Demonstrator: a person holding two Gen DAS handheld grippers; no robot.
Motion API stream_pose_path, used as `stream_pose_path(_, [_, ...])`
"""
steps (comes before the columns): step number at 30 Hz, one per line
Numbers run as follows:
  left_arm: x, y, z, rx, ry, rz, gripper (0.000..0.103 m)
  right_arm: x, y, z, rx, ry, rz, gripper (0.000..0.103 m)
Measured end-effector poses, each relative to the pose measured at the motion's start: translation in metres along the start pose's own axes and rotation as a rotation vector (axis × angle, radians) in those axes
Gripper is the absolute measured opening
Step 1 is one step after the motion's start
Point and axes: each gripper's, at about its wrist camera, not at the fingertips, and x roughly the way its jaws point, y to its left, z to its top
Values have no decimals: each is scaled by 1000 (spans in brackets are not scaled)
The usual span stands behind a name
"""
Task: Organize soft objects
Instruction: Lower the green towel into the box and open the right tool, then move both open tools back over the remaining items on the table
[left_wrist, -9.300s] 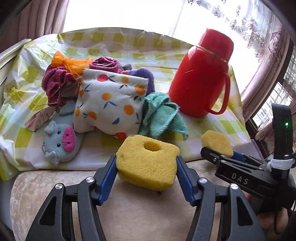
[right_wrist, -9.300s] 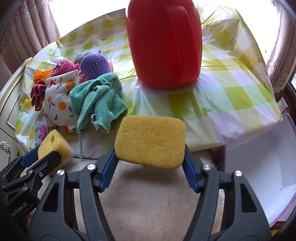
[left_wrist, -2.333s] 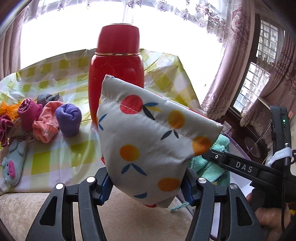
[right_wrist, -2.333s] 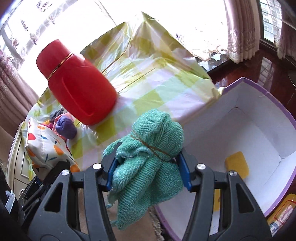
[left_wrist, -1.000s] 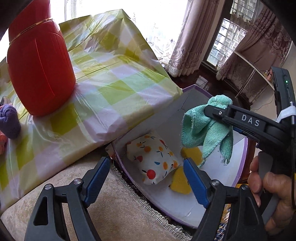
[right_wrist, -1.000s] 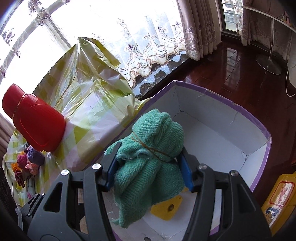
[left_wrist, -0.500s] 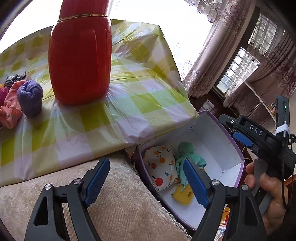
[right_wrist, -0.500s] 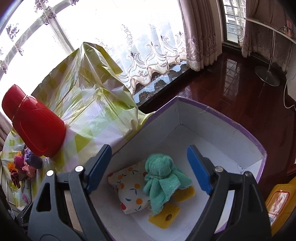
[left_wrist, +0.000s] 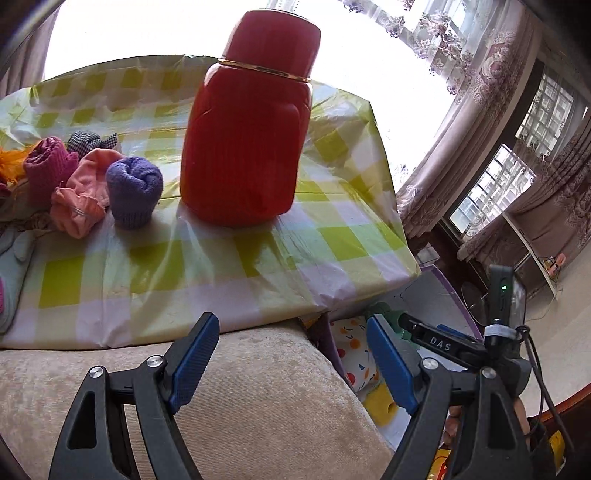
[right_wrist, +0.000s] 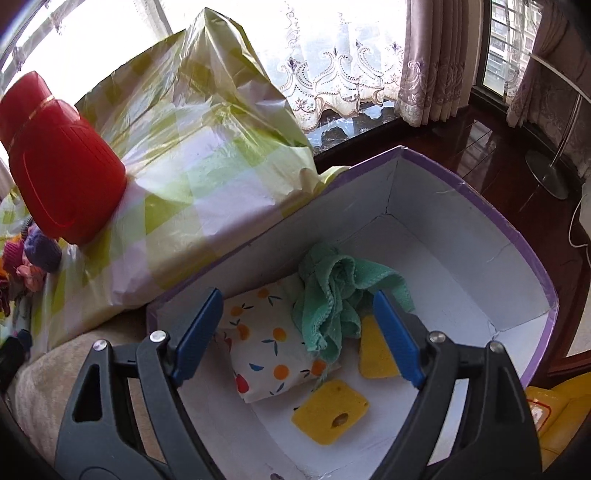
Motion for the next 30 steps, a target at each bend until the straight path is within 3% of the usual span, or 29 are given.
stream_pose_path(7, [-23,46,-10,-82,-21,52,83,78,19,-12,-242,175,-177,85])
stream_pose_path(11, [-35,67,-14,-116,-42,76,83,92,26,-16,-245,252,-46,85])
stream_pose_path(13, [-39,73,-14,-118,-44,85,83,94,30,-20,-257,259,-31,85])
stream_pose_path(18, [-57,86,-15,-104,-98,90,83,73,10,-20,-167,208,-8,85])
stream_pose_path(23, [-73,99,-17,-75,-114,201,83,14,1,-21,-152,58,-9,85])
stream_pose_path(28, [-87,126,-24,-140,-141,260,83,-54,22,-24,-211,-102,110,87])
stream_pose_path(30, [-91,136,-26,-169,-146,279,83,-72,45,-22,-256,-148,129,92])
